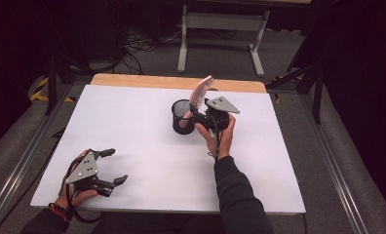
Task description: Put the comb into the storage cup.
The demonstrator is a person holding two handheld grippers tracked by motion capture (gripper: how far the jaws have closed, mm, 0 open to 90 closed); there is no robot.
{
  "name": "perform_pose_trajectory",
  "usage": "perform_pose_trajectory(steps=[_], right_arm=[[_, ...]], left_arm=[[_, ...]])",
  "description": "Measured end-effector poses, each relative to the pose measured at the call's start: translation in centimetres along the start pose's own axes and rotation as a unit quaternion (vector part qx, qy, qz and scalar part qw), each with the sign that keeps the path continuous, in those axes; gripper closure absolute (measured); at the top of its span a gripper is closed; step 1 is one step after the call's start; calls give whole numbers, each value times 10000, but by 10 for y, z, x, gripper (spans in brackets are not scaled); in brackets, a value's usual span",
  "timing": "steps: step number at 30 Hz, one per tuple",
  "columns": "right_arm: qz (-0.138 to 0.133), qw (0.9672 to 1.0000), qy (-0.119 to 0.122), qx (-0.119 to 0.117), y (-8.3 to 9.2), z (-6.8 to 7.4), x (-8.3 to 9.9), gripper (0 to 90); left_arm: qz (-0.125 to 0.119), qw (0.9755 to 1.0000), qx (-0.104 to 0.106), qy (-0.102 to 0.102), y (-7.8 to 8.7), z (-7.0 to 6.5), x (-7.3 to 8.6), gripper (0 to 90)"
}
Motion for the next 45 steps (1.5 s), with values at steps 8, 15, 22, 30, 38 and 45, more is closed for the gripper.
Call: perform_pose_trajectory(steps=[8, 15, 22, 30, 38, 45], right_arm=[[-13, 10000, 34, -2, 3, 2, -1, 386], [-42, 9998, 188, -4, 7, 5, -5, 369], [-67, 9997, 246, -20, 10, 6, -7, 356], [-130, 9992, 365, -16, 16, 7, -13, 335], [-209, 9985, 514, 19, 25, 7, -17, 317], [-252, 9977, 625, 33, 29, 9, -19, 297]], left_arm=[[-5, 10000, 2, -5, 0, 0, 0, 62], [-16, 10000, -9, 7, 0, 0, 0, 62], [-15, 10000, -7, 4, 0, 0, 0, 62], [-14, 10000, -9, -9, 0, 0, -1, 62], [-11, 10000, -4, -16, 0, -1, -1, 62], [-18, 10000, -5, -4, 0, 0, -1, 62]])
Point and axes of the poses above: each handheld gripper's, and its own axes: y roughly backward along the jaws, x roughly out of its underside, z roughly to its left, the point moved 7 cm from there along -y, roughly forward along the jaws, and after that the axes turned 1 degree about -y, right-handed, at the moved point
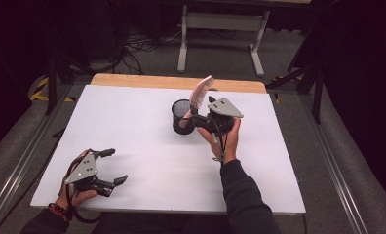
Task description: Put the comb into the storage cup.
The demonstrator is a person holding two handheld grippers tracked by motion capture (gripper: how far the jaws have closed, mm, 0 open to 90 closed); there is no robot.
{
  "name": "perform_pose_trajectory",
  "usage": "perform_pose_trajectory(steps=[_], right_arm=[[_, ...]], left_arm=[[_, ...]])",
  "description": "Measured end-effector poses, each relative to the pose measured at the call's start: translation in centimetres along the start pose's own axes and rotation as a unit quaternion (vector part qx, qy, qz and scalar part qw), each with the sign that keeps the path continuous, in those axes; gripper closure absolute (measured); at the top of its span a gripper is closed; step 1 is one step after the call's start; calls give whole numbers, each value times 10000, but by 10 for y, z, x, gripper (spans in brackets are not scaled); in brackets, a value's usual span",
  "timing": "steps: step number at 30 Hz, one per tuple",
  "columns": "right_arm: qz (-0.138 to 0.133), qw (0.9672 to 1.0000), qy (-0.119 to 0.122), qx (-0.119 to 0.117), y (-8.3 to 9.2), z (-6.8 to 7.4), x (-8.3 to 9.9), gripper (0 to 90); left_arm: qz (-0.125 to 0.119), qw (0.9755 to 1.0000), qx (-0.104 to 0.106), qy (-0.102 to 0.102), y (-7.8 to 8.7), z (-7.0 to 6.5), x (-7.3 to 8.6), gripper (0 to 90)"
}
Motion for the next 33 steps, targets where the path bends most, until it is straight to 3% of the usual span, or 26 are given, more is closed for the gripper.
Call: perform_pose_trajectory(steps=[33], right_arm=[[-84, 9997, 233, -5, 22, 2, 13, 178]], left_arm=[[11, 10000, -15, 1, 0, 0, 0, 60]])
Point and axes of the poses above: each handheld gripper's, and its own axes: y roughly backward along the jaws, x roughly out of its underside, z roughly to its left, the point moved 7 cm from there along -y, roughly forward along the jaws, and after that the axes turned 1 degree about -y, right-handed, at the moved point
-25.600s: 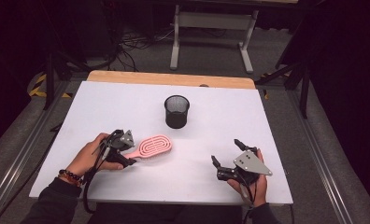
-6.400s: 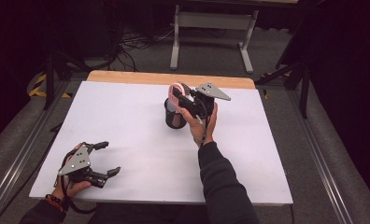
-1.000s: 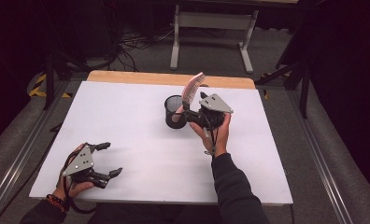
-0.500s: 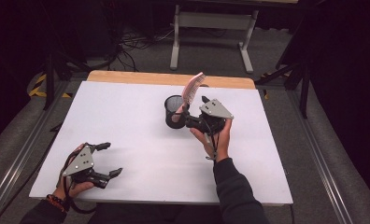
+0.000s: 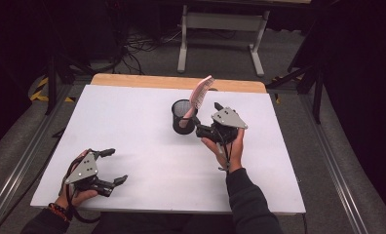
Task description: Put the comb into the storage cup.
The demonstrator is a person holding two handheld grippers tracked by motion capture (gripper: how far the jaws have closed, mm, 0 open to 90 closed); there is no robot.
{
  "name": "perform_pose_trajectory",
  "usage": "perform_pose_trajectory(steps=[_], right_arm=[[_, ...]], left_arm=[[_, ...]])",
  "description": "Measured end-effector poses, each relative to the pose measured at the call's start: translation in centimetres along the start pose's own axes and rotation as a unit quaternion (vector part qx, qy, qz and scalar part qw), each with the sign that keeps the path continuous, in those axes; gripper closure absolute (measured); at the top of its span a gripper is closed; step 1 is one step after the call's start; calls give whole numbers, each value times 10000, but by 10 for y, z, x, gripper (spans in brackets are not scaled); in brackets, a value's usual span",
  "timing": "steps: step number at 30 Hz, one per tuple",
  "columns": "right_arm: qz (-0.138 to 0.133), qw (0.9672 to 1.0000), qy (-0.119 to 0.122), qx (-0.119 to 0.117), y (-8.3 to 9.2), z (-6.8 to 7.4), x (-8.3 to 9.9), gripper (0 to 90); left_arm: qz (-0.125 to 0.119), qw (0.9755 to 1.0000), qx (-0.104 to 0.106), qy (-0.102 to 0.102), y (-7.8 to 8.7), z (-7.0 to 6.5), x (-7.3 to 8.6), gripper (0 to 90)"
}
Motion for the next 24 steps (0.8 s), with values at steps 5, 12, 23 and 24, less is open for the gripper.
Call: perform_pose_trajectory(steps=[5, 12, 23, 24], right_arm=[[-22, 10000, 56, 17, 2, 2, 0, 141], [-66, 9999, 100, -109, 6, 5, 0, 104], [-76, 9996, 55, -279, 8, 9, 3, 34], [-80, 9995, 51, -301, 8, 10, 4, 32]], left_arm=[[15, 10000, 2, -18, -1, 0, 0, 60], [22, 10000, 8, 7, -1, 0, 0, 59], [28, 10000, 6, 21, -2, 0, 1, 54], [31, 10000, 5, 17, -2, 0, 1, 54]])
Point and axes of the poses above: each handheld gripper's, and its own axes: y roughly backward along the jaws, x roughly out of its underside, z roughly to its left, the point moved 7 cm from there along -y, roughly forward along the jaws, and after that the axes turned 1 degree about -y, right-handed, at the moved point
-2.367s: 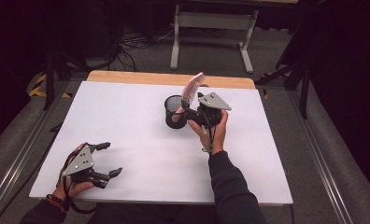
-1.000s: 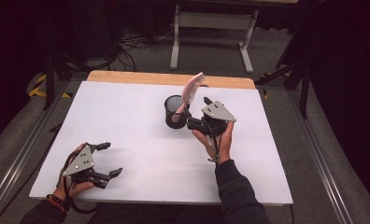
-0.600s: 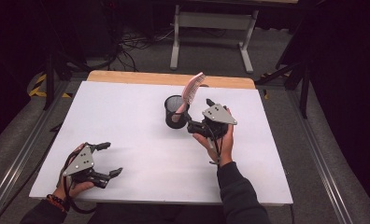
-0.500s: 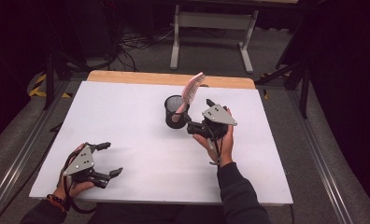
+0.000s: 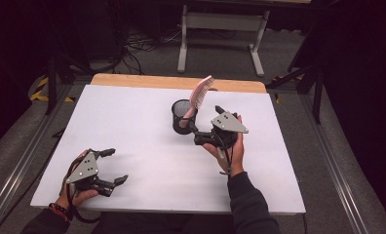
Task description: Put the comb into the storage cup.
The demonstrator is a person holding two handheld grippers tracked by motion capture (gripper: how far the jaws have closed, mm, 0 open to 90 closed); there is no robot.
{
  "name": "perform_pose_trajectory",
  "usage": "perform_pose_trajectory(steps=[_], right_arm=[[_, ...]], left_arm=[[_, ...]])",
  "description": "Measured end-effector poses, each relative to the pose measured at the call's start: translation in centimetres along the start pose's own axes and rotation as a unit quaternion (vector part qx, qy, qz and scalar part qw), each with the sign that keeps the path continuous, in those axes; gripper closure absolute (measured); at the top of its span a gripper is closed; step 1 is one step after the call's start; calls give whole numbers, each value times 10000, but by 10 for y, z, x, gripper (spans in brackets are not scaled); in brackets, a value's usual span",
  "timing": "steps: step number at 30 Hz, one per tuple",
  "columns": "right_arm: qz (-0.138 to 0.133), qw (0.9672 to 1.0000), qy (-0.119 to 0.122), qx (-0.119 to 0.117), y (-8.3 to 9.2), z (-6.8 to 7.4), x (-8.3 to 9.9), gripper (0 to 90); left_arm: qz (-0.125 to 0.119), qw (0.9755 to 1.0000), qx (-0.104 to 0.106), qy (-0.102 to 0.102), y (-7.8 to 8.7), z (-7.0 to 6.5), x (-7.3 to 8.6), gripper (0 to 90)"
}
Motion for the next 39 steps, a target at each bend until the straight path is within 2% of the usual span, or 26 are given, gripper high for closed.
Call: perform_pose_trajectory(steps=[13, 19, 29, 39], right_arm=[[-19, 9997, 230, -15, 3, 8, 1, 40], [-80, 9994, 324, -13, 9, 11, -2, 46], [-2, 9986, 523, 24, 19, 13, -1, 54], [-151, 9980, 608, 90, 34, 12, -9, 70]], left_arm=[[3, 10000, -11, 42, -1, 0, 1, 55], [17, 10000, -14, 33, -1, 0, 1, 55], [18, 10000, -25, 1, 0, 1, 1, 55], [36, 10000, -26, -2, -1, 1, 1, 55]])
Point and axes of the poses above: each handheld gripper's, and its own axes: y roughly backward along the jaws, x roughly out of its underside, z roughly to its left, the point moved 7 cm from there along -y, roughly forward along the jaws, and after that the axes turned 1 degree about -y, right-handed, at the moved point
